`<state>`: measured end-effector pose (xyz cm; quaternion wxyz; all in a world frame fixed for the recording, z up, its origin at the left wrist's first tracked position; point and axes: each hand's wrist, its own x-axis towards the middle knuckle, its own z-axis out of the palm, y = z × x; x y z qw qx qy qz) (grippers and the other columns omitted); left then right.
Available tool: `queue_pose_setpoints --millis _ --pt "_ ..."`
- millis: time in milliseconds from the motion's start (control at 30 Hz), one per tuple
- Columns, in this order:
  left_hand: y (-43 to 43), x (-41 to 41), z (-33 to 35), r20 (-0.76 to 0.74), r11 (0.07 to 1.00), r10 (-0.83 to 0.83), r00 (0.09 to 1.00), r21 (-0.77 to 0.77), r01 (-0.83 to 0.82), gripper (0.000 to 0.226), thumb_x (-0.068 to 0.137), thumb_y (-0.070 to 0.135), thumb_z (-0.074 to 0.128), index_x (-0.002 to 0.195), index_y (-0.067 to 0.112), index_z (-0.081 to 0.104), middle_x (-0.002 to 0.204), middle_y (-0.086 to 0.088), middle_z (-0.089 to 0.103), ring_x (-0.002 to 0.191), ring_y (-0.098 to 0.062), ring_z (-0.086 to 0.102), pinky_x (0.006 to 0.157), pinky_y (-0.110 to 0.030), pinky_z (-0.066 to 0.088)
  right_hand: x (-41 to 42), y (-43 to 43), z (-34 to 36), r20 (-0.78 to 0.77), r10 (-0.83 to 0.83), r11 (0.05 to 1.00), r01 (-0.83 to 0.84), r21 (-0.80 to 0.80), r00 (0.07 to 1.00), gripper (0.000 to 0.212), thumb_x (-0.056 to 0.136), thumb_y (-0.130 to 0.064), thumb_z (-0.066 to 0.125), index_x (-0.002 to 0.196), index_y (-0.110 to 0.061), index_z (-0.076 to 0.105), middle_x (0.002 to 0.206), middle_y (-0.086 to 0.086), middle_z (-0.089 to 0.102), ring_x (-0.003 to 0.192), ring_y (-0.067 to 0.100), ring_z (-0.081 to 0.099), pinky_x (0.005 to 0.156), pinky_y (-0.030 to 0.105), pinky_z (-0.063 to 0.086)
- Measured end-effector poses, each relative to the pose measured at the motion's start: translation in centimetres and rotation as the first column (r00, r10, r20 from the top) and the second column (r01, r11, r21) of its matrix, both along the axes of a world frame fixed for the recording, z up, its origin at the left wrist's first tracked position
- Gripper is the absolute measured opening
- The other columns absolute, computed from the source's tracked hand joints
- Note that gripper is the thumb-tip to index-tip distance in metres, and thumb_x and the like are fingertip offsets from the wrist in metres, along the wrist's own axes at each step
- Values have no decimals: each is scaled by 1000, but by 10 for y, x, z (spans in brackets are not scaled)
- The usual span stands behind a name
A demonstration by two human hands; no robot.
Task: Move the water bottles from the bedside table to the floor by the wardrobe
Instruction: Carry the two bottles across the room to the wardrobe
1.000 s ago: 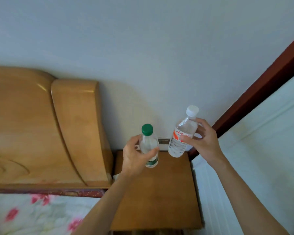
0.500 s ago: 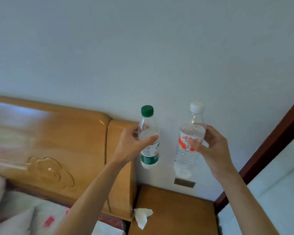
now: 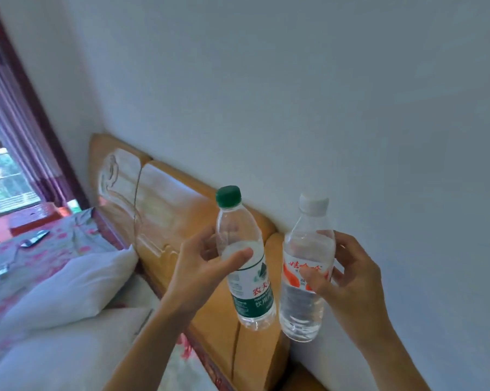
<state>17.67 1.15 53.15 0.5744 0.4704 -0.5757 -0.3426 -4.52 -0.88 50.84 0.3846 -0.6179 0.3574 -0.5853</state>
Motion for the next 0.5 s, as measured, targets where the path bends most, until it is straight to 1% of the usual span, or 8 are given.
queue_pose_setpoints --millis 67,133,167,200,300,367,433,500 --pt "14 19 4 -10 994 111 994 -26 -111 42 65 36 76 103 20 69 93 -4 75 88 -18 72 73 -25 56 19 -6 6 -5 87 996 -87 0 996 56 57 -48 84 108 -34 65 107 -15 73 102 10 70 79 24 59" --pt "30 38 10 16 976 216 976 -23 -216 40 65 33 78 102 21 69 92 -2 75 86 -14 72 70 -21 55 42 -8 13 3 163 987 -163 -7 987 59 59 -45 88 111 -33 65 107 -15 73 102 10 70 85 33 59" --pt "39 49 14 32 964 266 963 -15 -266 38 65 31 79 101 22 69 91 1 76 85 -12 72 68 -21 55 53 -9 18 15 203 979 -203 -11 979 60 58 -42 84 113 -31 64 107 -15 73 102 11 70 86 37 58" --pt "48 59 19 53 950 312 949 -5 -312 38 66 30 79 101 23 68 92 3 76 86 -11 72 67 -21 55 65 -8 23 24 245 969 -244 -20 969 59 57 -41 81 114 -30 64 106 -14 74 101 12 70 85 38 57" --pt "81 89 30 127 881 469 874 7 -474 47 61 42 87 103 30 68 94 11 75 89 -6 71 75 -23 54 99 -3 37 -26 367 927 -367 -76 930 56 59 -44 79 111 -35 64 105 -16 73 100 10 70 81 32 56" --pt "107 107 38 145 830 551 822 12 -558 47 60 39 84 104 31 69 93 13 76 89 -5 71 76 -25 53 120 4 48 -44 439 891 -442 -102 897 54 62 -42 80 113 -35 63 106 -14 72 101 12 70 82 31 58" --pt "133 122 48 159 789 605 780 12 -615 47 62 34 84 105 28 69 93 10 76 88 -6 71 74 -24 52 141 14 60 -42 507 853 -508 -124 861 50 65 -40 81 112 -35 63 106 -12 72 100 13 70 81 33 60" --pt "158 136 56 157 744 658 736 9 -668 44 62 35 79 104 28 69 93 7 76 87 -8 72 75 -26 52 163 24 70 -33 566 813 -565 -139 823 49 66 -41 83 111 -33 63 105 -11 73 99 15 71 81 39 61"
